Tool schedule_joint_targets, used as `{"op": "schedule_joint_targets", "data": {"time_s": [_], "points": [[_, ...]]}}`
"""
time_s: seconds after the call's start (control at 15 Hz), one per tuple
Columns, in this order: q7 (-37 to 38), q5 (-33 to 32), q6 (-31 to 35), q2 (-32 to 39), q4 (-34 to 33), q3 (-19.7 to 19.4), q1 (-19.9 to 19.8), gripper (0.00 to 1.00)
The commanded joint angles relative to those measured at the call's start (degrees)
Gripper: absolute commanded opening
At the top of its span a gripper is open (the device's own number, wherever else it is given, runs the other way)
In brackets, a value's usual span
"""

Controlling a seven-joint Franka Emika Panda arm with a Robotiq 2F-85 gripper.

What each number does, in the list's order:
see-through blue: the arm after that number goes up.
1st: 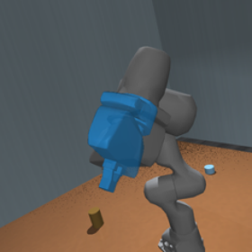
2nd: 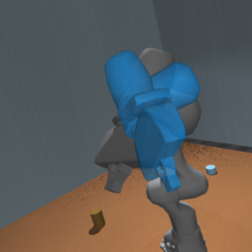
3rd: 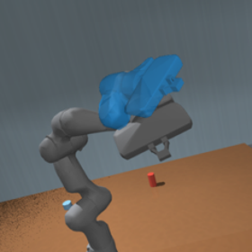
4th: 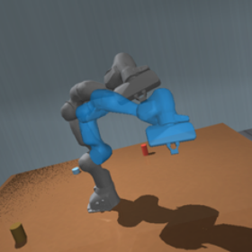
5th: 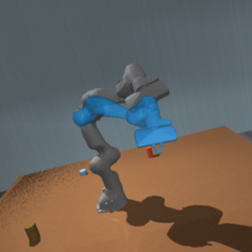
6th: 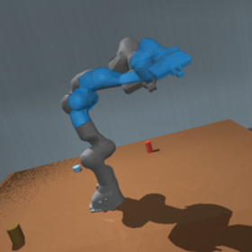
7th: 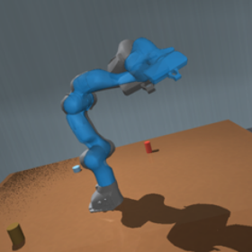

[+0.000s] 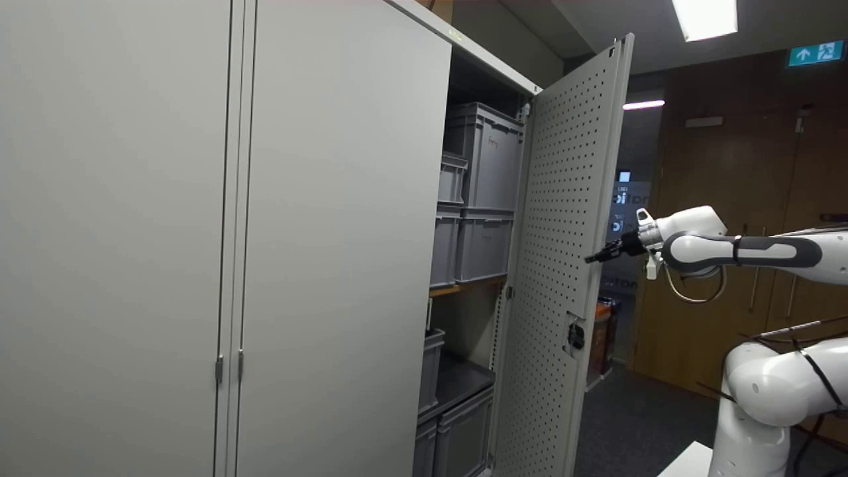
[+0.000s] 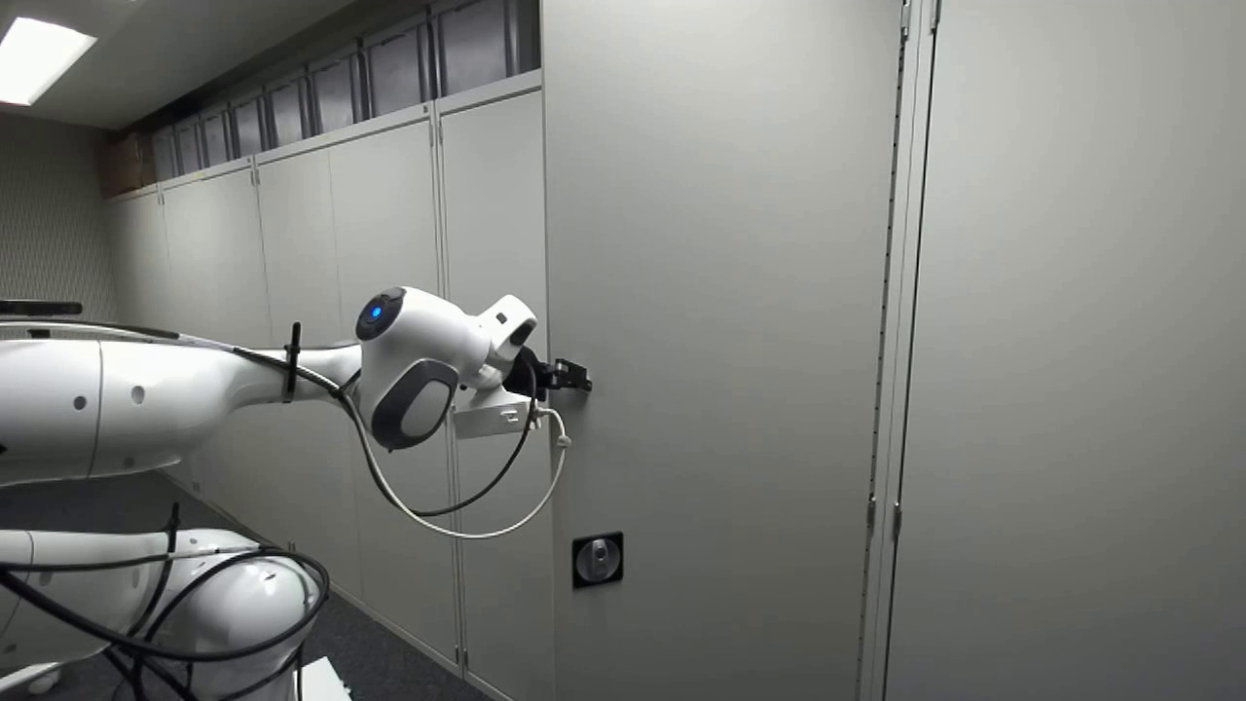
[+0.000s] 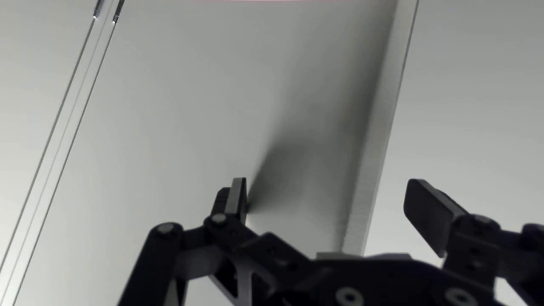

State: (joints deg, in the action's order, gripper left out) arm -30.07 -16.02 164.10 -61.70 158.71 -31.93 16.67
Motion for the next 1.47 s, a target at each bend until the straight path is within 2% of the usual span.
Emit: {"op": "schedule_joint_targets", "data": {"time_s": [0.0,1.4], "points": [[-4.31,2.10,1.54,1.33,-1.63,-0.49,2.96,1.00],[-16.53,4.68,-0.56,0.03,-2.25,-3.30,6.94,1.00]]}}
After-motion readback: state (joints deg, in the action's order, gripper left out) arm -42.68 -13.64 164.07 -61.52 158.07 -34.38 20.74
